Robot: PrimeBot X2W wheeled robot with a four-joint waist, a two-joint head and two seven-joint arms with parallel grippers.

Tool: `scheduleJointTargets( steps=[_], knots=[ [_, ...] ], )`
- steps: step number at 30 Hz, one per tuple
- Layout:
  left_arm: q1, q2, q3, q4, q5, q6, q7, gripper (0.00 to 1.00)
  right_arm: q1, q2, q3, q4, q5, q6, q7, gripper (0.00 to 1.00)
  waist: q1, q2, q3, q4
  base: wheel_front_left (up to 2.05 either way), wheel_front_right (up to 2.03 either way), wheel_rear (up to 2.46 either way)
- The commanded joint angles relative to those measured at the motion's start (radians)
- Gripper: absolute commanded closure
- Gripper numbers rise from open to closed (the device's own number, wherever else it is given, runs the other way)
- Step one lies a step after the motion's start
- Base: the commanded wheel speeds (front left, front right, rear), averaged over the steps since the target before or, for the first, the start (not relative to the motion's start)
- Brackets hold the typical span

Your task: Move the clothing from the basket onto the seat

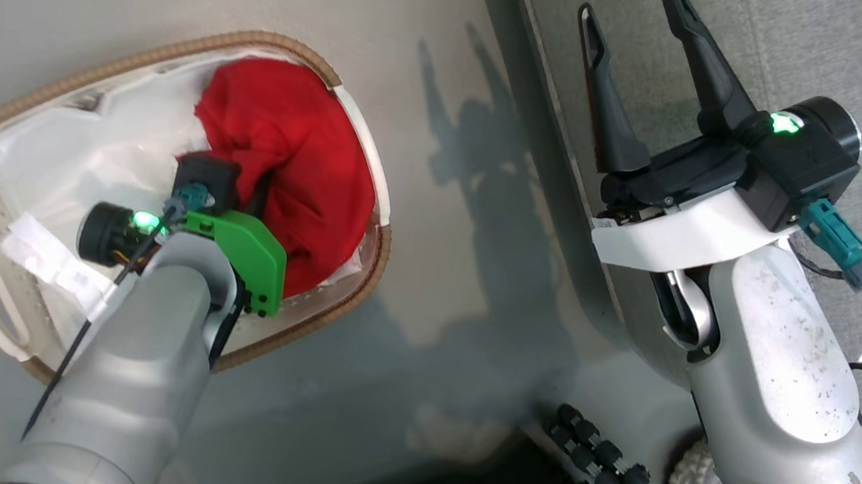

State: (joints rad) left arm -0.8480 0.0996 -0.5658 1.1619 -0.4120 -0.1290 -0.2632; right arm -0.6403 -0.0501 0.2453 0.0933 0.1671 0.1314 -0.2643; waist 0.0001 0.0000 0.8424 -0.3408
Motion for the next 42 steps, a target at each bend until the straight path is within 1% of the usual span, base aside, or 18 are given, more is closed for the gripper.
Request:
scheduleJointTargets(
  steps=[1, 10, 17, 23, 35, 42],
  knots=[
    [0.027, -0.001, 0.0, -0.016, -0.005, -0.003, -0.001, 1.0, 0.019, -0.003, -0.001, 0.01, -0.004, -0.001, 0.0, 0.0, -0.0001, 0.0, -0.076, 0.029, 0.0, 0.0, 0.0],
    [0.143, -0.016, 0.035, -0.145, -0.028, -0.003, -0.001, 1.0, 0.067, -0.003, -0.009, 0.068, -0.025, -0.001, 0.0, 0.0, -0.0001, 0.0, -0.244, 0.091, 0.0, 0.0, 0.0],
    [0.237, -0.022, 0.095, -0.258, 0.011, -0.001, -0.001, 1.0, 0.114, -0.004, -0.019, 0.106, -0.033, -0.001, 0.0, 0.0, -0.0001, 0.0, -0.374, 0.14, 0.0, 0.0, 0.0],
    [0.317, -0.029, 0.152, -0.347, 0.034, -0.002, -0.002, 1.0, 0.166, -0.006, -0.024, 0.136, -0.042, -0.001, 0.0, 0.0, -0.0001, 0.0, -0.48, 0.169, 0.0, 0.0, 0.0],
    [0.406, -0.039, 0.263, -0.552, 0.093, -0.001, -0.002, 1.0, 0.268, -0.028, 0.005, 0.187, -0.026, -0.001, 0.0, 0.0, -0.0001, 0.0, -0.636, 0.214, 0.0, 0.0, 0.0],
    [0.416, -0.044, 0.304, -0.679, 0.118, -0.002, -0.001, 1.0, 0.324, -0.035, 0.035, 0.215, -0.012, -0.001, 0.0, 0.0, -0.0001, 0.0, -0.709, 0.227, 0.0, 0.0, 0.0]
  ],
)
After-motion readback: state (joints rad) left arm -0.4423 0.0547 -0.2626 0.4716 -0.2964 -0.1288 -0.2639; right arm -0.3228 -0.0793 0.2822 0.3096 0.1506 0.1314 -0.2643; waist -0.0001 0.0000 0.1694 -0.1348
